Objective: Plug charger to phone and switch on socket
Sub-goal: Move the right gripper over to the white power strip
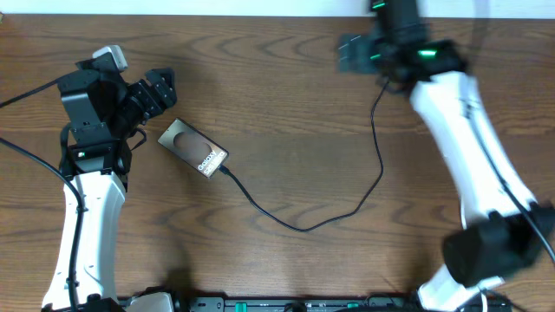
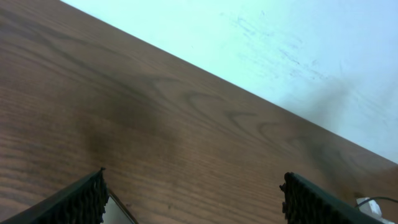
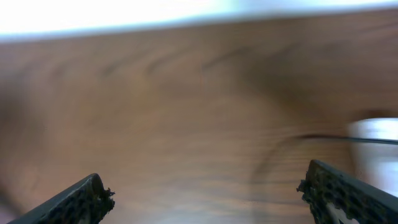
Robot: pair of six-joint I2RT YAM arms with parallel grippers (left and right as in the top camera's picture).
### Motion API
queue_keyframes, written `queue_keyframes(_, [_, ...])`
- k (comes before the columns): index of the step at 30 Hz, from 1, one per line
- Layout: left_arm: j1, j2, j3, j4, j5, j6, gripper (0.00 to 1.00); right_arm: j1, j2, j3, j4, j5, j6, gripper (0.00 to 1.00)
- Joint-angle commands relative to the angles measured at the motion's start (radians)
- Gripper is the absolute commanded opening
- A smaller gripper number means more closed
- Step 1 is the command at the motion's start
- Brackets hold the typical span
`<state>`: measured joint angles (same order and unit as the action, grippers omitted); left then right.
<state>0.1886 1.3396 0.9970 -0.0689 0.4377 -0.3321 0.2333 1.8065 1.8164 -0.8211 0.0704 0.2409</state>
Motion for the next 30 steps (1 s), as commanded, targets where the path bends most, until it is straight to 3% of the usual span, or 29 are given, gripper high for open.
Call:
queue_keyframes(1, [-0.002,0.0,0.004,-0.001,-0.013,0.026,0.87,-0.138,-0.08,0.013,-0.031,0.175,-0.011,0.99])
queue_keyframes(5, [-0.002,0.0,0.002,-0.007,-0.013,0.048,0.87,-0.344,-0.098,0.012,-0.06,0.071,-0.051,0.99])
queue_keyframes(10, [-0.002,0.007,0.0,-0.012,-0.018,0.055,0.87,-0.581,-0.037,-0.027,-0.063,-0.304,-0.291,0.99])
queue_keyframes(14, [-0.002,0.007,0.0,-0.027,-0.043,0.055,0.87,-0.692,0.065,-0.063,-0.06,-0.477,-0.381,0.99])
queue_keyframes(23, [-0.002,0.007,-0.005,-0.029,-0.043,0.055,0.87,-0.721,0.346,-0.077,-0.048,-0.605,-0.474,0.94])
queue_keyframes(30, [-0.002,0.007,-0.005,-0.039,-0.043,0.055,0.87,-0.671,0.412,-0.077,-0.034,-0.604,-0.473,0.94])
